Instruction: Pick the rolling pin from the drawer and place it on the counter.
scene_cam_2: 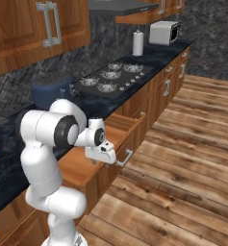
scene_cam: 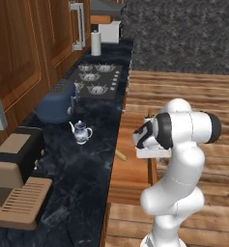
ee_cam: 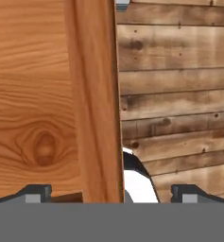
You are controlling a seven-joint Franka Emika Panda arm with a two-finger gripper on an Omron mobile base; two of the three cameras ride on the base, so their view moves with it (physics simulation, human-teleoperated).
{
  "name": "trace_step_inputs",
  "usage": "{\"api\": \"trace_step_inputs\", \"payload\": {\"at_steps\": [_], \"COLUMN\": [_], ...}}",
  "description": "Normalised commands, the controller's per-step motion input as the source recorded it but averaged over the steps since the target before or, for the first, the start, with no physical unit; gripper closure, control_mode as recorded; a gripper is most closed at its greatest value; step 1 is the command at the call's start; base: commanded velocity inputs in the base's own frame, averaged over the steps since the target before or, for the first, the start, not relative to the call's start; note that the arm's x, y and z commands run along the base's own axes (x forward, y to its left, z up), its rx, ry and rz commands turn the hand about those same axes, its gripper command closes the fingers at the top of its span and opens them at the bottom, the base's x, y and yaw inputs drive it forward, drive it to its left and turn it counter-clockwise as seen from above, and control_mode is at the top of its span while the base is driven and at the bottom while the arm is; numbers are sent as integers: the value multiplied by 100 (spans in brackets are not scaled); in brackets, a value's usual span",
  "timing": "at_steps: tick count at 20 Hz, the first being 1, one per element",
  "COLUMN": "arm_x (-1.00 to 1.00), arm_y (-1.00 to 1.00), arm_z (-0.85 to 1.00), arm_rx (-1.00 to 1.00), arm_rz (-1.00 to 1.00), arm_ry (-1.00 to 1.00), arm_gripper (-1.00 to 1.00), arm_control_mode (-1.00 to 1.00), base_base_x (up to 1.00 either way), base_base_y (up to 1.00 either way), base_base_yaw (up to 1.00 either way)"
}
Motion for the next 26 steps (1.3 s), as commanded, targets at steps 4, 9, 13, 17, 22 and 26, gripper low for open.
{"api": "trace_step_inputs", "payload": {"at_steps": [4, 9, 13, 17, 22, 26], "arm_x": [23, 32, 56, 52, 21, -33], "arm_y": [-6, -67, -100, -100, -100, -100], "arm_z": [-73, -75, -61, -56, -74, -100], "arm_rx": [1, 1, 11, 24, 39, 28], "arm_rz": [0, 0, -3, -6, -4, 0], "arm_ry": [0, 1, 6, 3, -9, -39], "arm_gripper": [-100, -100, -100, -100, -100, -100], "arm_control_mode": [-100, -100, -100, -100, -100, -100], "base_base_x": [0, 0, 0, 0, 0, 0], "base_base_y": [0, 0, 0, 0, 0, 0], "base_base_yaw": [0, 0, 0, 0, 0, 0]}}
